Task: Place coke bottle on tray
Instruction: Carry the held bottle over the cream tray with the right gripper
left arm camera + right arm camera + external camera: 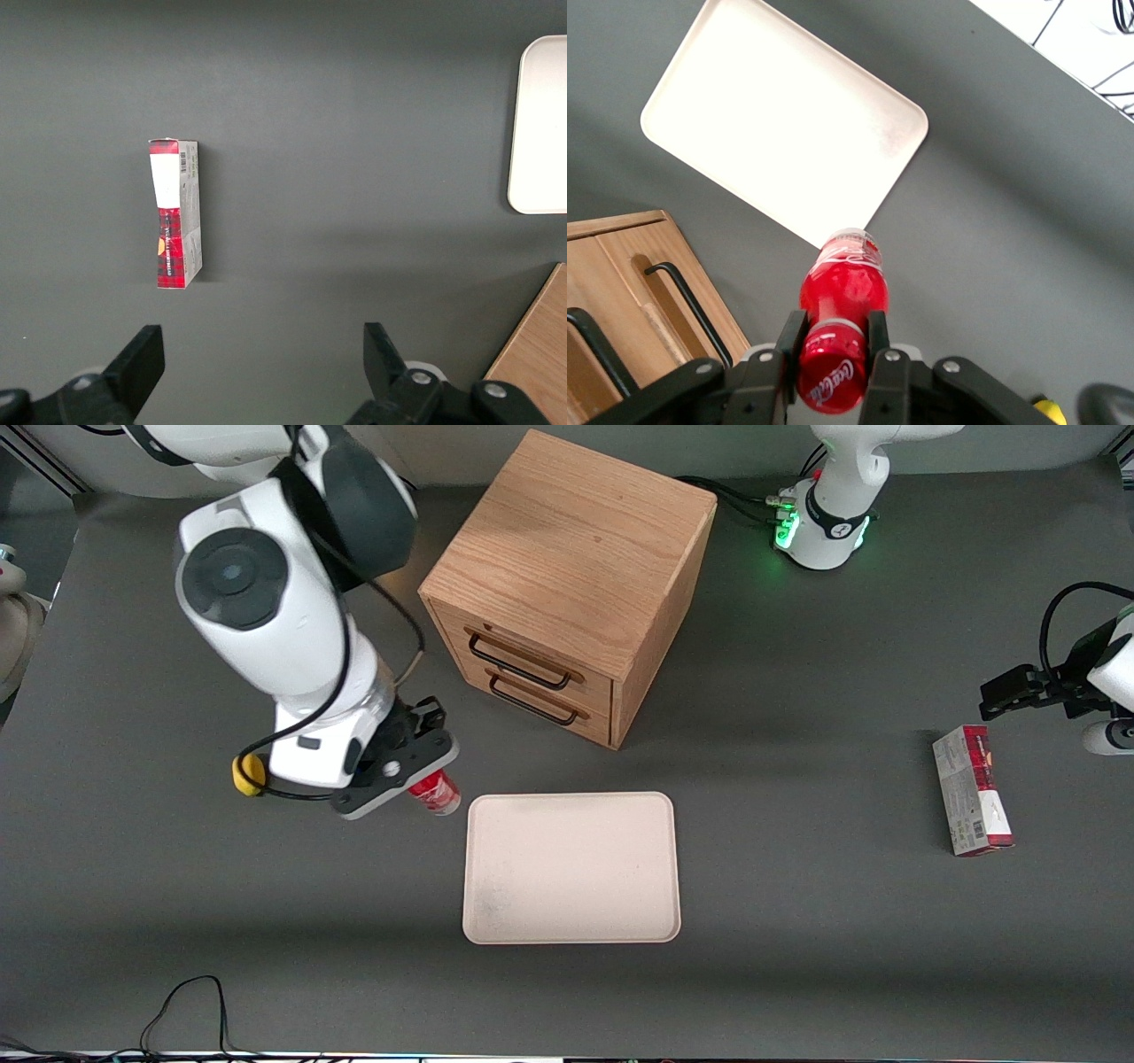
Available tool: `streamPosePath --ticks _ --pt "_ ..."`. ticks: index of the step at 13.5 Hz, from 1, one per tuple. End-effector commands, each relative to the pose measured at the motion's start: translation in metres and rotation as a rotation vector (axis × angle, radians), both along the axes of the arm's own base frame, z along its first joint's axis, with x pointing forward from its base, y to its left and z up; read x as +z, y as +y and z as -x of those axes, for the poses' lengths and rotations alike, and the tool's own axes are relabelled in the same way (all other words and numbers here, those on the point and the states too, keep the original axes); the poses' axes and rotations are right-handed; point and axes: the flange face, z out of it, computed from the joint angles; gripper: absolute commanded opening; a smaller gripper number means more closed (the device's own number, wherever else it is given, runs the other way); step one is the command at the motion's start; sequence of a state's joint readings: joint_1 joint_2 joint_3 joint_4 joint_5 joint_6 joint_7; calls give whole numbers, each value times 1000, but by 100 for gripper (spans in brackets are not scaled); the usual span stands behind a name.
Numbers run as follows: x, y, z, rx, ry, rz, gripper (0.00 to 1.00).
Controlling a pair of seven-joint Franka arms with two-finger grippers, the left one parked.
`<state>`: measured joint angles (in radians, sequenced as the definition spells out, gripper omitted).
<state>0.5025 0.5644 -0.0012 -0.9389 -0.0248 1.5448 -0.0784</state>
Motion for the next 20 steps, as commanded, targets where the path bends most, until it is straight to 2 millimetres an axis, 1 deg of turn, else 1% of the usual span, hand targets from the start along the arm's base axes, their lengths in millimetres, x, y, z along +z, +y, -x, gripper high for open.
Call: streamPosePath --ticks 1,5,8,10,11,13,16,17,18,19,20 --pt "0 3 -13 -13 -59 -14 17" --pt "-82 13 -53 -19 -85 -26 17" --pt "-142 19 -72 -21 -94 -29 17" --pt "-173 17 -82 -28 -98 -34 17" --pt "-191 19 -85 -26 -96 -35 17" --pt "-215 21 -89 -25 -107 -41 18" --pt "-234 20 -88 -27 -84 -31 18" --pt "-238 20 -88 -26 -85 -32 19" --pt "-238 19 -89 -29 -89 -34 32" --pt "-241 20 -88 -26 -87 -33 76" --pt "-242 20 -87 -26 -84 -31 100"
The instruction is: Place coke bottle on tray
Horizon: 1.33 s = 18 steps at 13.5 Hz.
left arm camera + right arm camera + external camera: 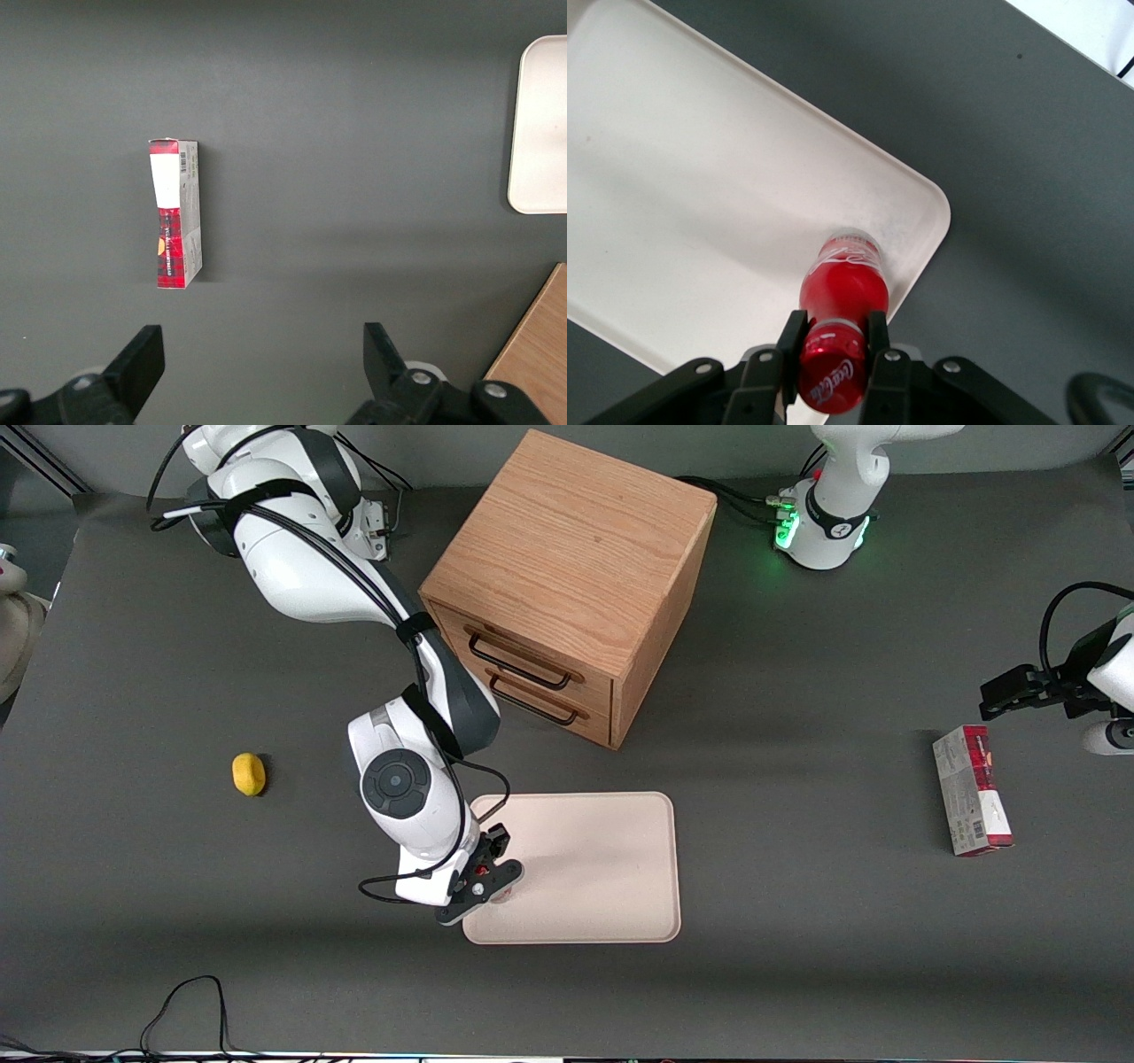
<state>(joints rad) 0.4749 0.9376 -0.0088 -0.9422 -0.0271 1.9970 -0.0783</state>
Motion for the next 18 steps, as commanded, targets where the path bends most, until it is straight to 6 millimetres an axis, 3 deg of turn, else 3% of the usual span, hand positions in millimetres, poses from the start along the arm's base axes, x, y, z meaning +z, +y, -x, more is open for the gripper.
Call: streamPosePath --ticks 1,4,6,9,10,13,16,18 --pt "-1 0 -1 -7 -14 -3 100" --pt "7 1 -1 -8 -23 -8 100" --pt "32 1 1 -3 -43 -10 100" --pt "99 -7 17 -9 -14 3 100" --pt "131 -9 26 -7 -19 0 100" --pt "198 -28 49 -20 9 17 100" --pt "247 -53 74 -37 60 49 100" --pt "270 -89 82 -85 80 77 100"
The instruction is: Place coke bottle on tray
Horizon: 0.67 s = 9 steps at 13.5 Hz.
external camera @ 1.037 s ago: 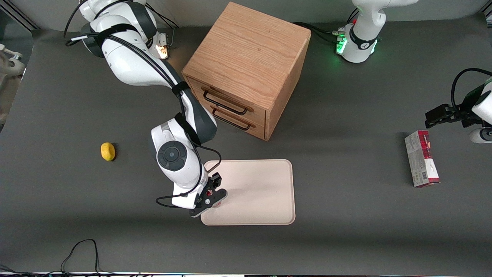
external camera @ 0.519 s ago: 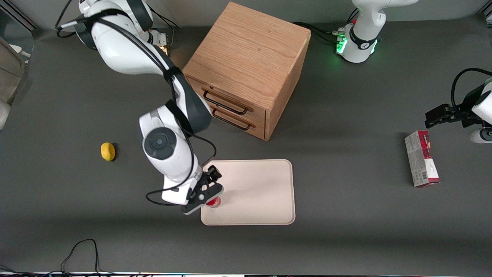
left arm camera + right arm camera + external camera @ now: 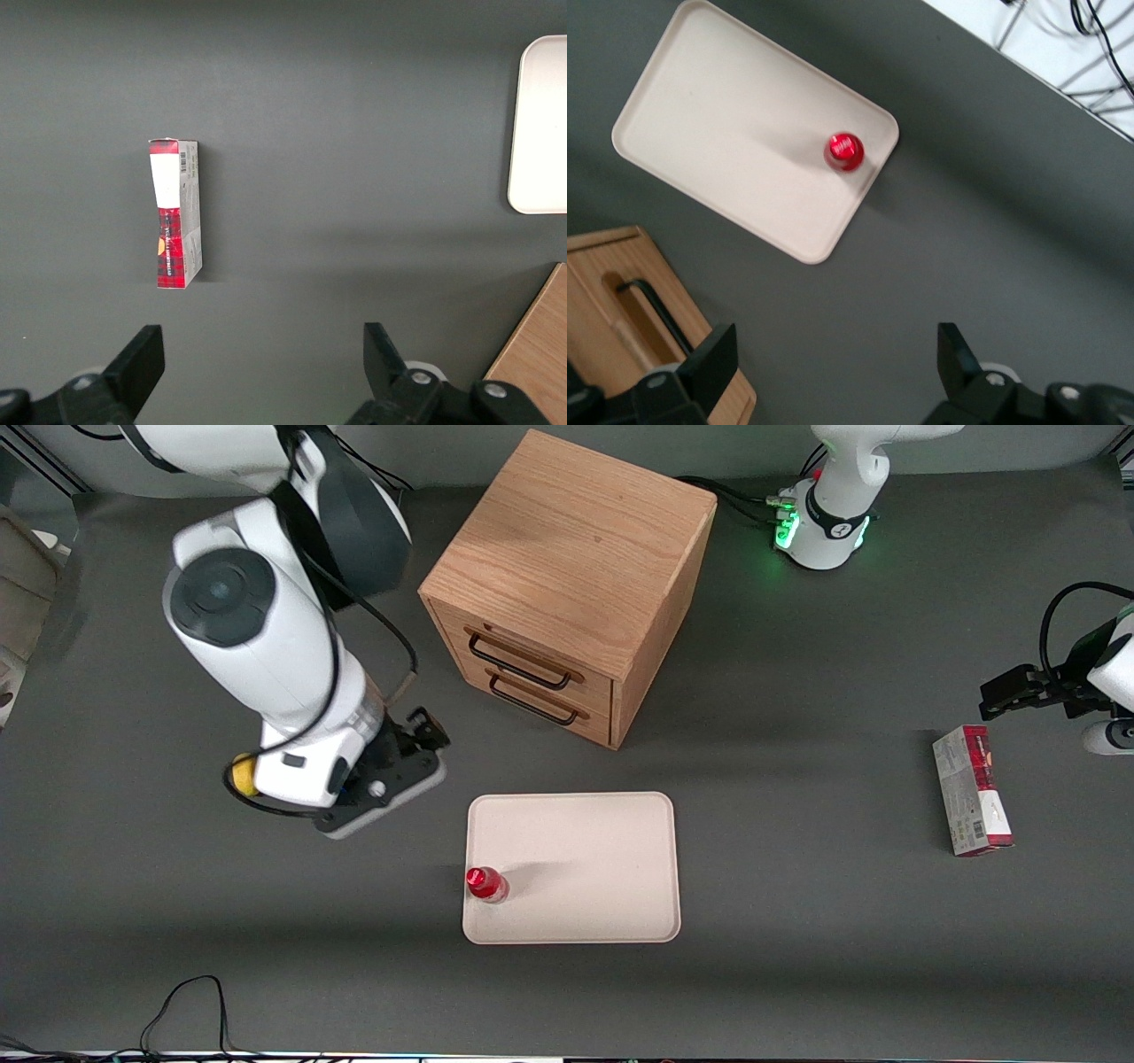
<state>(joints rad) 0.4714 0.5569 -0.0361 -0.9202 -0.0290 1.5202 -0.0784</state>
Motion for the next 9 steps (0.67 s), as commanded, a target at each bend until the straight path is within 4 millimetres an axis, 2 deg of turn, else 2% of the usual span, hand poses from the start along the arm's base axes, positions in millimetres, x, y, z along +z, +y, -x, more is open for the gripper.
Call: streamPosePath --ticks 1,6,9 --pt "25 -63 14 -79 29 22 100" --pt "56 -177 41 -233 28 -11 100" --pt "65 -233 51 -321 5 -31 100"
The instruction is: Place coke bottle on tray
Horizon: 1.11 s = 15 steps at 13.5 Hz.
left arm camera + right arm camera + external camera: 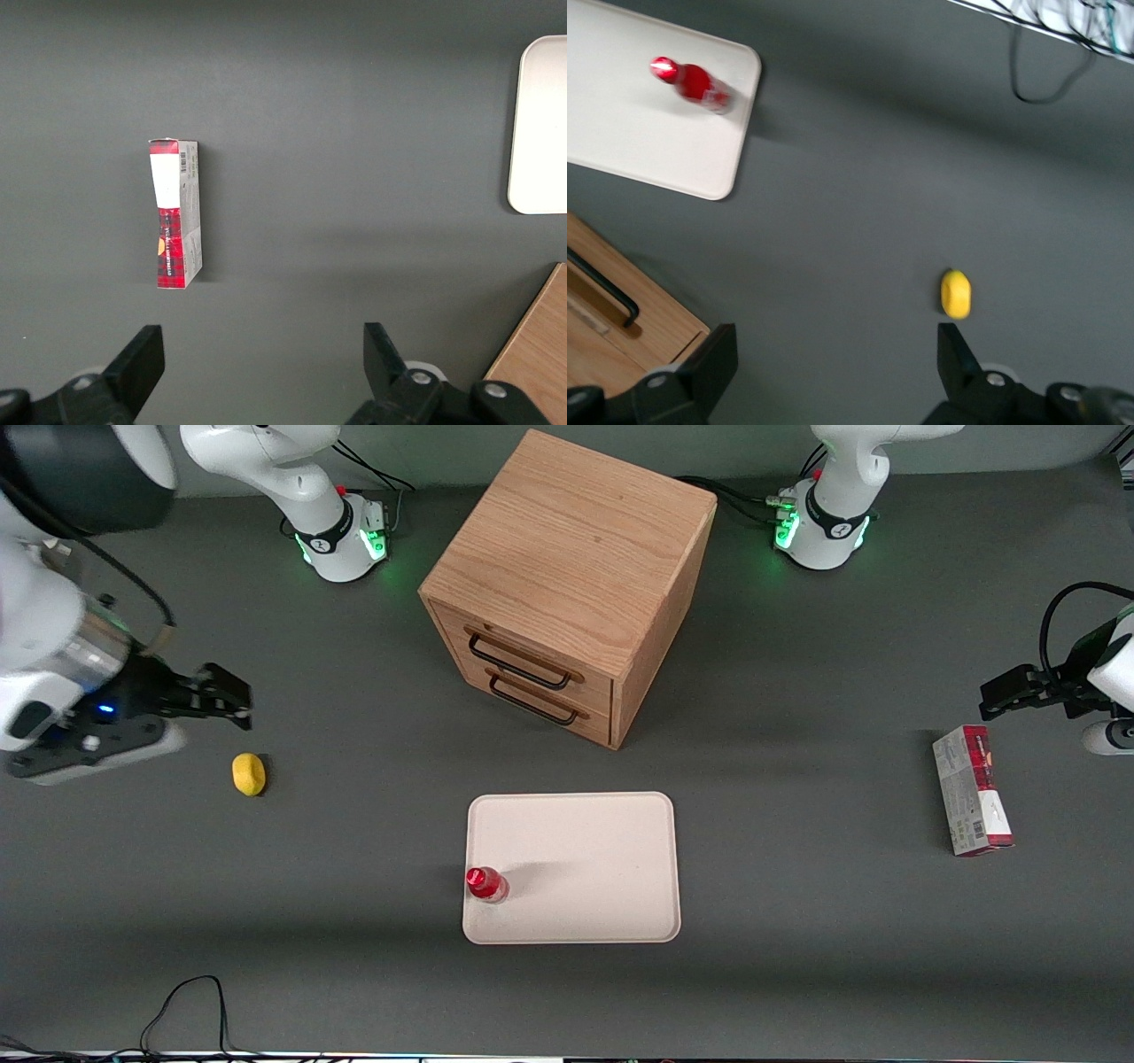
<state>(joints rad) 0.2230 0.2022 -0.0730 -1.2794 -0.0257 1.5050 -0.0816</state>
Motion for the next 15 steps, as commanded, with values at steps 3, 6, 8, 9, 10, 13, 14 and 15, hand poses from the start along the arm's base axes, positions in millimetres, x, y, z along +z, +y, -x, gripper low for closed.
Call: streamPosePath --ticks 3,6,8,9,10,13,14,15 --pt "0 -54 25 -77 -20 -22 100" --pt "-2 -87 28 -131 -6 -23 100" --pt "-8 -96 33 -145 7 -23 100" --pt "-9 -95 34 -144 12 -23 100" --pt "-11 -96 34 -145 15 -23 100" --pt "-13 -109 33 -165 19 -21 100" --pt "-14 -110 33 -156 24 -21 100" --pt "-14 -111 34 -152 23 -19 100"
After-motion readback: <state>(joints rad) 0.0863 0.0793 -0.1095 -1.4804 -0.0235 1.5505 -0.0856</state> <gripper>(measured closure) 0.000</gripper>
